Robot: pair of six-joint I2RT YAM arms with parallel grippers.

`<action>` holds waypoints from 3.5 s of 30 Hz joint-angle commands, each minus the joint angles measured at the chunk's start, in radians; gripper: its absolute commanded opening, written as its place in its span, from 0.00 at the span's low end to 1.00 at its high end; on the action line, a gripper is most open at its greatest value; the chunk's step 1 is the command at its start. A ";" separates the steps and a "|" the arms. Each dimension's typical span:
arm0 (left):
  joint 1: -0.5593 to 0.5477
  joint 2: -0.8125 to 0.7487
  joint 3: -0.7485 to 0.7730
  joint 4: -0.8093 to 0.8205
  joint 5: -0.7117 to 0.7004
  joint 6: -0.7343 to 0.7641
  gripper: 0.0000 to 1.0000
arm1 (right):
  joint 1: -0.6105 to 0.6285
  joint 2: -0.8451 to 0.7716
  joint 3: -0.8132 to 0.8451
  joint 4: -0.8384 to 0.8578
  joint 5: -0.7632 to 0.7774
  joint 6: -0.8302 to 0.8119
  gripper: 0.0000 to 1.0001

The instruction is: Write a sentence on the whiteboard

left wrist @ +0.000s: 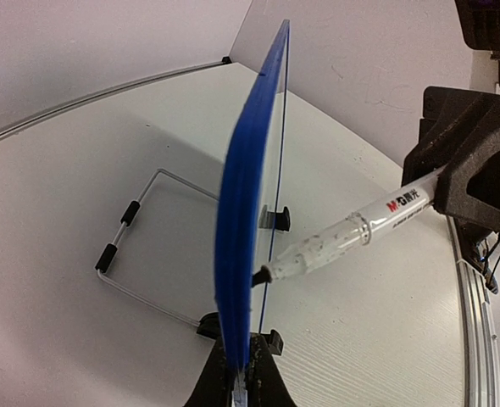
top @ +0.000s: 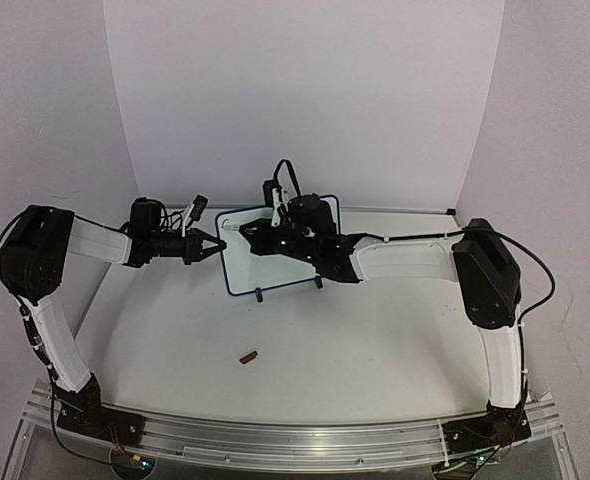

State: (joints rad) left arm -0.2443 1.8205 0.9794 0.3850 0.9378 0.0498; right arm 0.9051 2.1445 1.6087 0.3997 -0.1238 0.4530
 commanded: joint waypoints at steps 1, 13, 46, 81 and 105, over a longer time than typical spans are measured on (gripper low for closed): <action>-0.006 -0.029 -0.015 -0.038 -0.065 0.028 0.00 | 0.001 -0.022 -0.039 0.006 0.049 0.010 0.00; -0.006 -0.037 -0.016 -0.038 -0.070 0.030 0.00 | 0.001 -0.103 -0.149 0.037 0.154 0.004 0.00; -0.008 -0.040 -0.017 -0.040 -0.080 0.032 0.00 | 0.019 0.021 -0.043 -0.022 0.007 0.006 0.00; -0.010 -0.043 -0.016 -0.055 -0.098 0.048 0.00 | 0.004 -0.086 -0.058 -0.052 0.081 -0.038 0.00; -0.018 -0.038 -0.011 -0.074 -0.113 0.064 0.00 | -0.008 -0.069 -0.092 -0.084 0.073 -0.005 0.00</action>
State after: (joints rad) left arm -0.2558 1.8000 0.9710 0.3565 0.9085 0.0776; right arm 0.9020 2.0766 1.5277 0.3183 -0.0597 0.4370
